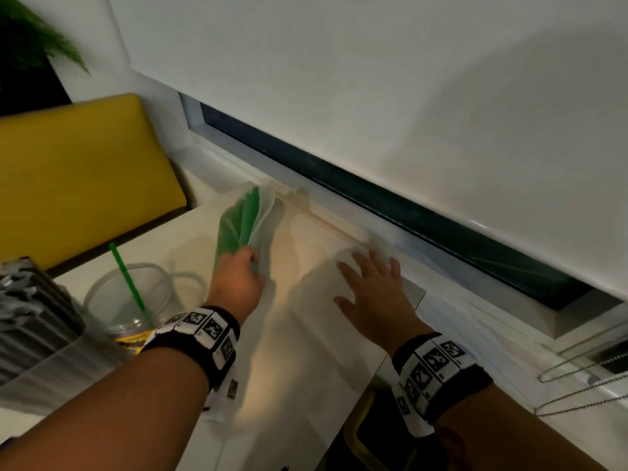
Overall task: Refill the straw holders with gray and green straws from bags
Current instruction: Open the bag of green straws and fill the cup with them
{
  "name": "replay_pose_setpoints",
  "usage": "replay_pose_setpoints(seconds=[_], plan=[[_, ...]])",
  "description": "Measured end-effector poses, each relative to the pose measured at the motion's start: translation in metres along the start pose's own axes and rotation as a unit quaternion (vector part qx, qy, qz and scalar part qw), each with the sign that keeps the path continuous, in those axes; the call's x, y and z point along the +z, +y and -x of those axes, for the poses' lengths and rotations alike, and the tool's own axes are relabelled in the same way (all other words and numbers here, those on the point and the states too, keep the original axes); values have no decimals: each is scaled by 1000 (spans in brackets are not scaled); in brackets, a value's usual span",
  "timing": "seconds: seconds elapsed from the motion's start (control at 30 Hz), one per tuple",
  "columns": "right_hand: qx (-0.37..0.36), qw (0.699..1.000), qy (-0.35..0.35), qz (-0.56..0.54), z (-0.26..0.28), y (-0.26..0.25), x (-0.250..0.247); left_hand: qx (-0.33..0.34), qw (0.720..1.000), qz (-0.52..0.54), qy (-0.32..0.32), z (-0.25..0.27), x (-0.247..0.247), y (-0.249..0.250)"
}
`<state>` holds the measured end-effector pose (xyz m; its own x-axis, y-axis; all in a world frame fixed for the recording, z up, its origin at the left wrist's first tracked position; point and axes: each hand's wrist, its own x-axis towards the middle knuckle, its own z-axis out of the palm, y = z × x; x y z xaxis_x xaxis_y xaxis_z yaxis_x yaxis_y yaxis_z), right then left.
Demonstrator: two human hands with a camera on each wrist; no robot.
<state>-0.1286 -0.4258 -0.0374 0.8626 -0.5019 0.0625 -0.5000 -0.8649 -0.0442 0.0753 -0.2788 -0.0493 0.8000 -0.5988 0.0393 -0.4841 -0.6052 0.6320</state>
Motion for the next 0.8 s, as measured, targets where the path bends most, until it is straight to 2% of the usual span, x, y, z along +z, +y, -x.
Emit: replay_pose_setpoints(seconds=[0.1, 0.2, 0.43, 0.53, 0.67, 0.7, 0.8], plan=[[-35, 999, 28, 10, 3, -22, -8, -11, 997, 68, 26, 16, -11, 8], [-68, 996, 42, -30, 5, -51, -12, 2, 994, 105, 36, 38, -22, 10], [-147, 967, 62, -199, 14, -108, -13, 65, 995, 55, 47, 134, -56, -30], [-189, 966, 61, -167, 21, -130, -6, 66, 998, 5, 8, 178, -78, -51], [-239, 955, 74, -160, 32, -161, -1, 151, 987, -44, -26, 201, -102, -72], [-251, 953, 84, -148, 34, -168, 0, 140, 989, -33, -43, 200, -107, -73], [-252, 954, 116, -112, 42, -180, 2, 50, 991, 48, -118, 185, -121, -72]])
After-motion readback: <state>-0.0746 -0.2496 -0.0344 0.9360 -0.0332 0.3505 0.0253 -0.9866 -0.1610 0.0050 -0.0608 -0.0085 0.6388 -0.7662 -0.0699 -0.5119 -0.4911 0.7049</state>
